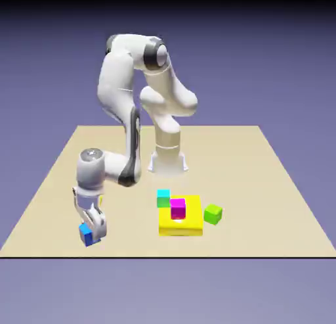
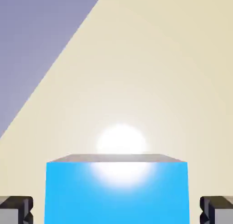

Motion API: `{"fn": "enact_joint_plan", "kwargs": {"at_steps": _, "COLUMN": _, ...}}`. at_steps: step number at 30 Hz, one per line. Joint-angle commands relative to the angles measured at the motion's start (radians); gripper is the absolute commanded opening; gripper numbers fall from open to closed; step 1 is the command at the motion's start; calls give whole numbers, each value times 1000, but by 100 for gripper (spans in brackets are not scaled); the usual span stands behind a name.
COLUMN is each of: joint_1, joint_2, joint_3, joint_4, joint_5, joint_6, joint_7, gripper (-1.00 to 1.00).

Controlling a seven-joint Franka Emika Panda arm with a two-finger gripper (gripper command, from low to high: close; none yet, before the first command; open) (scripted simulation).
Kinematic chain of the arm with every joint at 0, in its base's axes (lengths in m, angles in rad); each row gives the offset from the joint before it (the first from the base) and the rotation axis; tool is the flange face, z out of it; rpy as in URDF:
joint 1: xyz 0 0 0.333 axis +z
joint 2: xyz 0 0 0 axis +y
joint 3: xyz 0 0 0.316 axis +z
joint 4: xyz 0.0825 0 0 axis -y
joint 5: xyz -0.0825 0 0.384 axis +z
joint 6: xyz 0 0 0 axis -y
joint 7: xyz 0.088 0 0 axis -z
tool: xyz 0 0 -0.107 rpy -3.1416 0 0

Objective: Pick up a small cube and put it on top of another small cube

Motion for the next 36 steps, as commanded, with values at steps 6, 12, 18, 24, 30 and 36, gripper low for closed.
{"fn": "enact_joint_plan", "kwargs": {"at_steps": 6, "joint_1": -20, "joint_2": -196, "joint_3": 32, "joint_4": -64, "joint_5": 22, "joint_6": -133, "joint_7": -24, "gripper": -100}}
{"fn": "enact_joint_plan", "kwargs": {"at_steps": 12, "joint_1": 125, "joint_2": -377, "joint_3": 68, "joint_4": -175, "joint_5": 80, "joint_6": -197, "joint_7": -176, "gripper": -100}}
{"fn": "enact_joint_plan", "kwargs": {"at_steps": 18, "joint_1": 299, "joint_2": -595, "joint_3": 111, "joint_4": -309, "joint_5": 150, "joint_6": -273, "joint_7": -358, "gripper": -100}}
{"fn": "enact_joint_plan", "kwargs": {"at_steps": 24, "joint_1": 462, "joint_2": -800, "joint_3": 152, "joint_4": -436, "joint_5": 216, "joint_6": -345, "joint_7": -529, "gripper": -100}}
{"fn": "enact_joint_plan", "kwargs": {"at_steps": 30, "joint_1": 460, "joint_2": -619, "joint_3": 143, "joint_4": -444, "joint_5": 165, "joint_6": -156, "joint_7": -492, "gripper": -100}}
{"fn": "enact_joint_plan", "kwargs": {"at_steps": 36, "joint_1": 460, "joint_2": -652, "joint_3": 145, "joint_4": -443, "joint_5": 174, "joint_6": -191, "joint_7": -499, "gripper": 100}}
